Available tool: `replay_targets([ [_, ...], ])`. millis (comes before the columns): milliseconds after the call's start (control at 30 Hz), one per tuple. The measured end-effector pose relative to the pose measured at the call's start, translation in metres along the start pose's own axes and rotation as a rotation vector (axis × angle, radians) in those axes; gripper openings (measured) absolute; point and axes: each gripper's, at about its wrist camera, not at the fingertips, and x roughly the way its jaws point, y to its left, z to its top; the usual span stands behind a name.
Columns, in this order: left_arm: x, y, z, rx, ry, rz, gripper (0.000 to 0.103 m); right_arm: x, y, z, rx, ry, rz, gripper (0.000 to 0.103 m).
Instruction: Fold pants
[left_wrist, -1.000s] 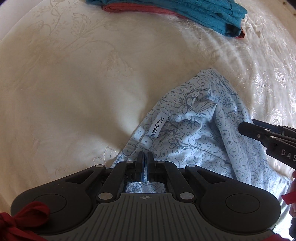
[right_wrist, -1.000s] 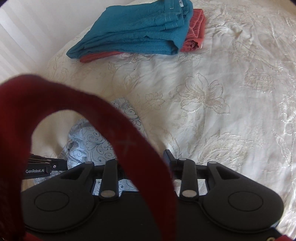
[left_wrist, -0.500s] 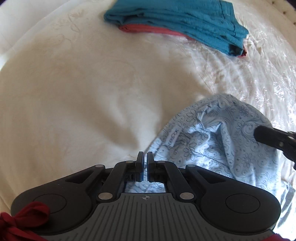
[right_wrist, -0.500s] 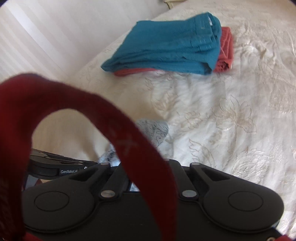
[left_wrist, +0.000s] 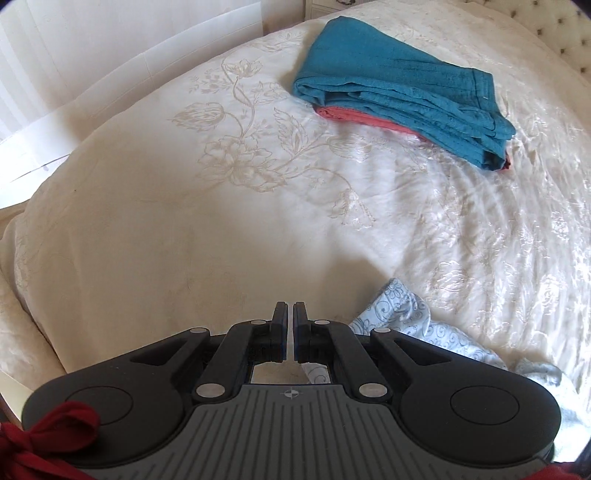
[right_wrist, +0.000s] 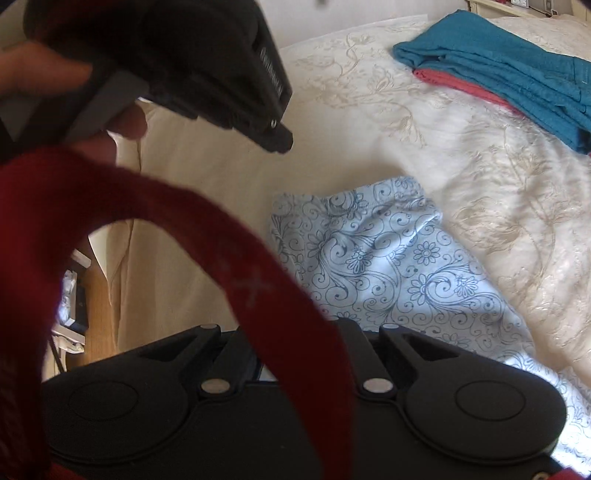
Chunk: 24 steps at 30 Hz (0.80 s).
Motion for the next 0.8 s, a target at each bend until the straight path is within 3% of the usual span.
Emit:
replay_targets([
  [133,-0.002,-0.02,-0.004,0.055,0.0,-0.06,0.003,-0.01,-0.004,-0.005,0.036,-0.026,-0.017,0.023],
  [233,-0.004,-0.039,-0.008,0.109,-0.015,-0.091,0.003,-0.037,-0.008,-0.011,0.049,-0.078,-0.015,0.044],
  [400,0.01,-0.061,-0.016,0.146,0.023,-0.151,0.003,-0.075,-0.027,-0.038,0.137,-0.111,-0.115,0.044],
  [500,0.031,-0.062,-0.03,0.156,0.089,-0.116,0.003,-0.094,-0.057,-0.049,0.218,-0.141,-0.233,0.044],
  [667,0.058,-0.047,-0.058,0.175,0.203,-0.069,0.003,-0.101,-0.118,-0.026,0.244,-0.156,-0.372,0.044],
  [800,0.06,-0.037,-0.067,0.156,0.216,-0.08,0.003,-0.073,-0.156,-0.001,0.2,-0.064,-0.365,0.044],
])
